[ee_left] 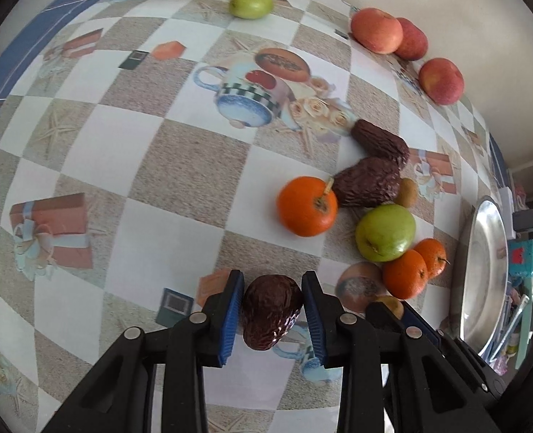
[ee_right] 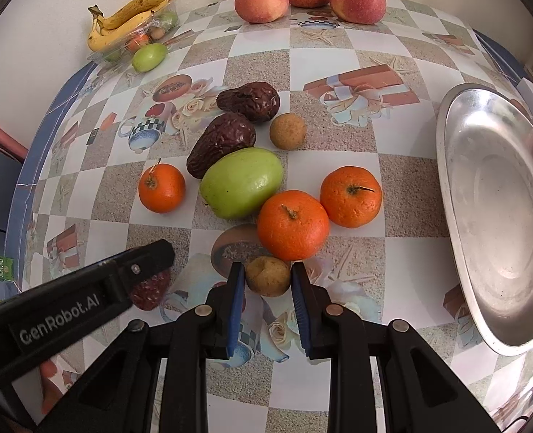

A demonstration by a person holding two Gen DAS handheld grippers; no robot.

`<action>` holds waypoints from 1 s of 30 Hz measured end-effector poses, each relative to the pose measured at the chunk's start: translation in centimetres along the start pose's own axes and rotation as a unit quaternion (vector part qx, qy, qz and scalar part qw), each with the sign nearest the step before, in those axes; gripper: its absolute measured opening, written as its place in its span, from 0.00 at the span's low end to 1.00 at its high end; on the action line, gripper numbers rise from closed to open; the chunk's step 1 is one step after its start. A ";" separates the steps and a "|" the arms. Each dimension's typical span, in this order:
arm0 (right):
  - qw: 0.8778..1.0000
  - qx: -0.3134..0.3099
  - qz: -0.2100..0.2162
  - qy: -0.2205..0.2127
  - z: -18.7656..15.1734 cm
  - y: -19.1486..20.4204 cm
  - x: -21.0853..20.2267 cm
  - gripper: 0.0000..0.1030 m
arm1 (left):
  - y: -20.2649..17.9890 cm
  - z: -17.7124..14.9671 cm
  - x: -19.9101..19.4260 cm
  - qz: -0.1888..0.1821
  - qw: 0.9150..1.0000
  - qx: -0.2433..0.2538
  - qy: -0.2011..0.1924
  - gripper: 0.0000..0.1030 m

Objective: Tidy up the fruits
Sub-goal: 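Grasp a dark red date with the left tool while the right tool grasps a small brown fruit, then carry both fruits over the steel bowl and open both tools to drop them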

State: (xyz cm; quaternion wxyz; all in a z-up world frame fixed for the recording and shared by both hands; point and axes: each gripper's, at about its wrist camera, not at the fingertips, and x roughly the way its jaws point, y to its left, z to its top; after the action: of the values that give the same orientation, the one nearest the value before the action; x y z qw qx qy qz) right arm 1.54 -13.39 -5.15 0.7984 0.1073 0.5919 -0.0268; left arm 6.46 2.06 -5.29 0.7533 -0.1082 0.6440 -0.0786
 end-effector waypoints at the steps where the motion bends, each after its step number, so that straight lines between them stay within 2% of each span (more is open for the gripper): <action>1: 1.000 0.000 -0.002 0.001 0.0 0.0 0.0 0.26 | 0.3 0.2 -0.1 0.005 1.000 -0.004 -0.004 0.34; 8: 1.000 0.019 -0.018 0.007 -0.4 -0.8 -1.0 0.26 | 2.7 0.7 -1.2 0.013 0.998 -0.048 -0.023 0.34; 11: 1.000 0.029 -0.009 -0.002 -0.6 -1.2 -2.0 0.26 | 2.9 0.7 -2.0 0.010 0.998 -0.055 -0.034 0.34; 18: 0.998 0.026 -0.009 -0.049 0.1 -1.0 -5.7 0.26 | 2.1 1.0 -4.3 -0.001 0.997 -0.055 -0.061 0.34; 21: 0.998 0.029 0.003 -0.058 0.8 -0.8 -6.7 0.26 | 1.4 1.8 -5.0 -0.004 0.996 -0.057 -0.070 0.34; 30: 0.997 0.045 -0.008 -0.066 2.8 -1.8 -6.5 0.26 | -0.8 3.7 -4.5 -0.014 0.996 -0.067 -0.064 0.34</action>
State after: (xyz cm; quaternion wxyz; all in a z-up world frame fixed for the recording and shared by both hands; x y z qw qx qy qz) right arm 1.96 -16.24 1.61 0.8297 0.1361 0.5373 -0.0665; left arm 9.39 2.67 -0.27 0.7831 -0.1722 0.5964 -0.0384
